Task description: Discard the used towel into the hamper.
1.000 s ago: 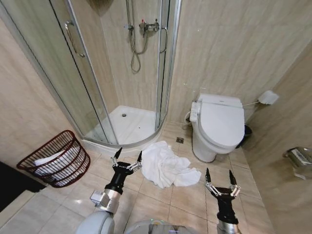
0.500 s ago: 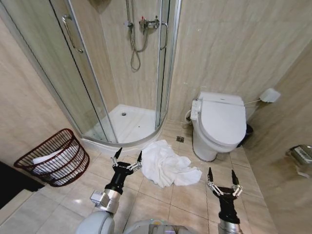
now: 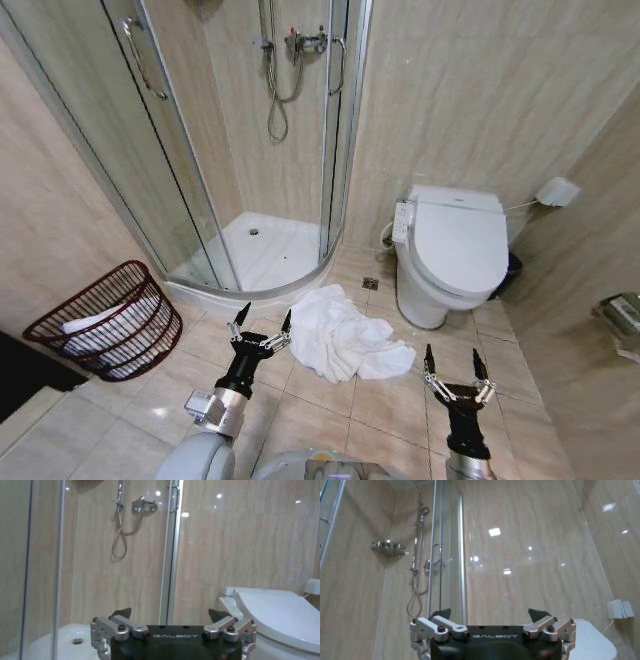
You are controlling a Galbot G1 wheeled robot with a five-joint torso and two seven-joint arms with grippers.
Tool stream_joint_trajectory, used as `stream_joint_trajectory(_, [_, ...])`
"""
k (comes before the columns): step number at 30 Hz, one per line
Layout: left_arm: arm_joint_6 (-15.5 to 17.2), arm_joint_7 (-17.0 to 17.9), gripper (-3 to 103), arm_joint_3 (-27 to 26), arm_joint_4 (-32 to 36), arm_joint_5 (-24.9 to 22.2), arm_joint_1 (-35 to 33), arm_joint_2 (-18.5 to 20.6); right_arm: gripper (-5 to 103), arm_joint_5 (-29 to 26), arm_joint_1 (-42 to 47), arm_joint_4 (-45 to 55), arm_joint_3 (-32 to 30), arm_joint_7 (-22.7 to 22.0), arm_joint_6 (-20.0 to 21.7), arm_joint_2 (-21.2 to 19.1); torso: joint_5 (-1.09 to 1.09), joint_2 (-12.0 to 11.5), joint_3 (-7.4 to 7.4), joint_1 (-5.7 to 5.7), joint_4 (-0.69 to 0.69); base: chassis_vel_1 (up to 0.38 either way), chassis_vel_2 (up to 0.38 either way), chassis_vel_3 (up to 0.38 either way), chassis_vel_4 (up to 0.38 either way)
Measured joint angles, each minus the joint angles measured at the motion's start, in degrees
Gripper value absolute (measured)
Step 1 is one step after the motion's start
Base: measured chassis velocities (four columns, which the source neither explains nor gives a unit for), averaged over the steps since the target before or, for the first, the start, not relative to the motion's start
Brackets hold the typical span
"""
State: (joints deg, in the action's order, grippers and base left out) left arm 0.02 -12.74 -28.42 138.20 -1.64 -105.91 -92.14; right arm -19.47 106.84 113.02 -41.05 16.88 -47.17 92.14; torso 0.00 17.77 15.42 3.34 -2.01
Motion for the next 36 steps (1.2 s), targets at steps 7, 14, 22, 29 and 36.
stream_joint_trajectory(7, [0.0,0.0,100,0.0,0.0,0.0,0.0,0.0,100,0.05,-0.07,-0.38,0.03,0.01,0.02,0.0,0.0,-1.79,-1.21,-0.57,0.0,-0.05,0.043,0.043,-0.044])
stream_joint_trajectory(14, [0.0,0.0,100,0.0,0.0,0.0,0.01,0.0,100,0.4,-0.36,-0.83,-0.11,0.16,0.04,0.0,0.01,-3.02,-2.02,-0.92,-0.01,-0.096,0.087,0.101,-0.088])
stream_joint_trajectory(22, [0.0,0.0,100,0.0,0.0,0.0,0.01,0.0,100,0.71,-1.12,-2.29,-0.19,0.19,0.05,0.0,0.0,-4.51,-3.03,-1.5,0.0,-0.009,0.004,0.007,-0.007])
stream_joint_trajectory(29, [0.0,0.0,100,0.0,0.0,0.0,0.0,0.0,100,-0.28,-3.08,-2.78,-0.56,-0.7,3.6,0.0,0.0,-5.73,-3.86,-1.85,0.0,0.0,0.0,0.0,0.0])
stream_joint_trajectory(36, [0.0,0.0,100,0.0,0.0,0.0,0.0,0.0,100,-0.3,-6.81,-2.91,-0.67,-4.68,11.11,0.0,0.0,-7.17,-4.86,-2.29,0.01,0.014,0.017,0.031,0.004])
